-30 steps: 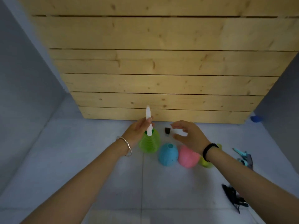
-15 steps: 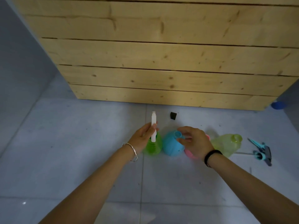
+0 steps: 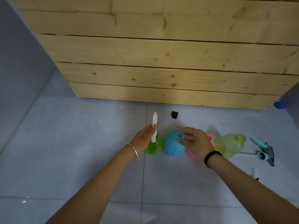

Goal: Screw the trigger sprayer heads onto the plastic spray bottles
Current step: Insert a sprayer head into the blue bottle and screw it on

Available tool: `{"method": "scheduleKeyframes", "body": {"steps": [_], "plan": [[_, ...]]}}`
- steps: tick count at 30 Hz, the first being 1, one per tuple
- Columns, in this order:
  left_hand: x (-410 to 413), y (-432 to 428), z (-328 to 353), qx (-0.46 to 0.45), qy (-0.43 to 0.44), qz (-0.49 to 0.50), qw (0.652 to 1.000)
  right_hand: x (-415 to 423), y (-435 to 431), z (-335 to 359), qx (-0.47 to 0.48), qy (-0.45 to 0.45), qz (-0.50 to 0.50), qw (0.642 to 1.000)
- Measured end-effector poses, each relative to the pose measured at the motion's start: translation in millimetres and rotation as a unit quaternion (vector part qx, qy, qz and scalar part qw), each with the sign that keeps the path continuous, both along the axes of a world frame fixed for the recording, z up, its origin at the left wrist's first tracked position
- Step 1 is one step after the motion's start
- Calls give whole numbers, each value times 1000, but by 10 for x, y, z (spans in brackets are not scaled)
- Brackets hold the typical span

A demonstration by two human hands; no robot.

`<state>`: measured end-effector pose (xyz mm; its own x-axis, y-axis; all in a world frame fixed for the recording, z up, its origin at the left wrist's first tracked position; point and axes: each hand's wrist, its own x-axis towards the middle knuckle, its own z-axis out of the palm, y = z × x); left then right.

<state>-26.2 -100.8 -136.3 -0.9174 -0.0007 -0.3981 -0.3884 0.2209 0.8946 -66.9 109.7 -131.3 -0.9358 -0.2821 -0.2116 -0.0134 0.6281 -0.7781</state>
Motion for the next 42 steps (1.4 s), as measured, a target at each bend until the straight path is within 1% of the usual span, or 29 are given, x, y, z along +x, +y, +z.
{"method": "scheduleKeyframes", "body": {"steps": [6, 9, 11, 13, 15, 16, 18, 19, 20, 23, 25, 26, 28, 30, 32, 34, 35, 37, 38, 40, 42], "plan": [[25, 4, 53, -17, 6, 21, 1000, 18, -7, -24, -35, -22, -29, 999], [20, -20, 82, -13, -14, 40, 999, 57, 13, 3, -44, -20, -55, 997], [28, -7, 159, -23, -10, 58, 998, 75, 28, 88, -75, -25, -77, 994], [25, 42, 312, -56, 25, 94, 994, 91, 87, 269, -152, -45, -95, 983], [11, 104, 542, -97, 109, 124, 981, 106, 177, 503, -207, -47, -92, 973], [-11, 176, 687, -105, 162, 119, 974, 116, 250, 637, -225, -41, -87, 969], [-64, 358, 983, -94, 238, 75, 964, 135, 396, 880, -270, -43, -86, 958], [-107, 501, 1131, -82, 254, 35, 963, 148, 507, 1015, -293, -45, -92, 951], [-141, 613, 1230, -71, 252, -8, 965, 154, 588, 1119, -311, -50, -95, 944], [-242, 1061, 1463, -50, 186, -142, 971, 184, 969, 1445, -353, -52, -111, 927], [-317, 1343, 1521, -47, 136, -201, 969, 191, 1241, 1594, -381, -55, -125, 914], [-356, 1472, 1535, -52, 125, -221, 966, 183, 1365, 1637, -387, -55, -132, 911], [-422, 1753, 1535, -60, 117, -267, 955, 175, 1624, 1656, -382, -55, -143, 911], [-461, 1999, 1485, -78, 110, -308, 942, 151, 1864, 1572, -372, -76, -141, 914], [-490, 2169, 1395, -80, 103, -308, 942, 124, 2106, 1382, -373, -108, -149, 910], [-546, 2296, 1280, -66, 100, -283, 952, 97, 2388, 1095, -361, -132, -222, 896], [-569, 2314, 1229, -55, 100, -268, 957, 87, 2510, 918, -327, -139, -273, 894], [-610, 2329, 1139, -32, 102, -242, 964, 83, 2713, 527, -226, -166, -358, 891], [-632, 2338, 1094, -28, 106, -232, 966, 75, 2792, 335, -190, -185, -391, 881], [-651, 2323, 1042, -32, 115, -217, 969, 39, 2860, 21, -145, -217, -437, 861], [-668, 2302, 1015, -28, 119, -209, 970, -28, 2889, -240, -115, -236, -453, 852]]}}
